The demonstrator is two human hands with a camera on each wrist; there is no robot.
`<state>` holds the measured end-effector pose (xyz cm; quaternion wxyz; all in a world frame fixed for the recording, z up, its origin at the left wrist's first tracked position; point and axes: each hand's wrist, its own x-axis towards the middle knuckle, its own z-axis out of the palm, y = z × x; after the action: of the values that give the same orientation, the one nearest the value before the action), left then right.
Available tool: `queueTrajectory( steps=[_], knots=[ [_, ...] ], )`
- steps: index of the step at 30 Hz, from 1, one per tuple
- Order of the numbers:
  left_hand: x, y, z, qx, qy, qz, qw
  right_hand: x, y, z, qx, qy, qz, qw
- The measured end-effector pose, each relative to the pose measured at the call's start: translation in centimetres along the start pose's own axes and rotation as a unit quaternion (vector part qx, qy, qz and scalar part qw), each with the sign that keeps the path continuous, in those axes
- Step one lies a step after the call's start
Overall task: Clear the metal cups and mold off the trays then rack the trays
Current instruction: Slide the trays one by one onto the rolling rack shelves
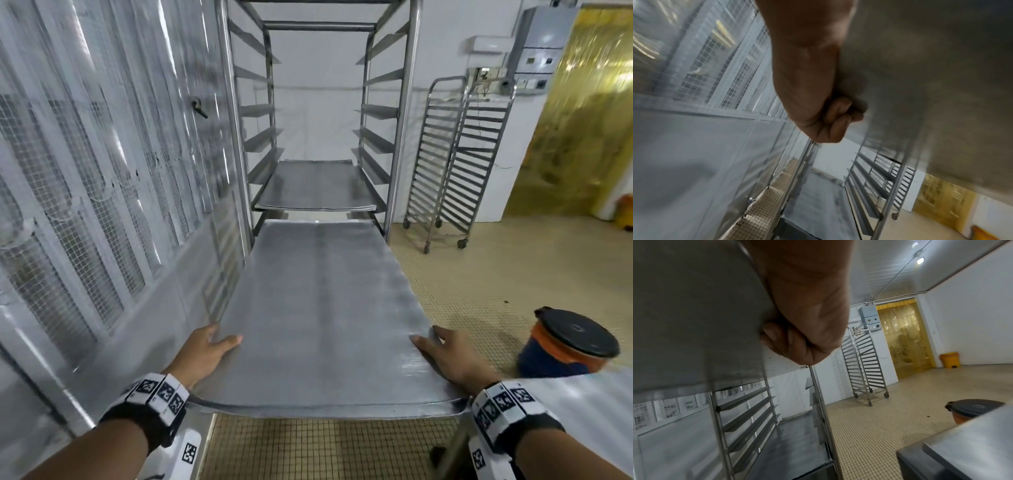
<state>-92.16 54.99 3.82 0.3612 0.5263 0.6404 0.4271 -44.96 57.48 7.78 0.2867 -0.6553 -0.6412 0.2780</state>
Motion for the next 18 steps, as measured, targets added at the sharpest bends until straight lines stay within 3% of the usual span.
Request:
queueTrajectory(
  steps=[7,11,18],
  knots=[
    [8.6,-5.2,0.0,0.059,0.02,-0.028,0.998,5.4,-1.6,1.4,-0.155,-0.049,-0.035,0.986],
    [15.6,-10.9,0.3,0.057,0.017,-0.052,0.997,10.3,-0.7,2.3,-0.096,-0.033,-0.014,0.995],
    [18.9,-6.8,2.5,0.032,0.044,-0.062,0.997,18.3,1.4,4.0,-0.025,-0.019,0.0,0.999]
  ],
)
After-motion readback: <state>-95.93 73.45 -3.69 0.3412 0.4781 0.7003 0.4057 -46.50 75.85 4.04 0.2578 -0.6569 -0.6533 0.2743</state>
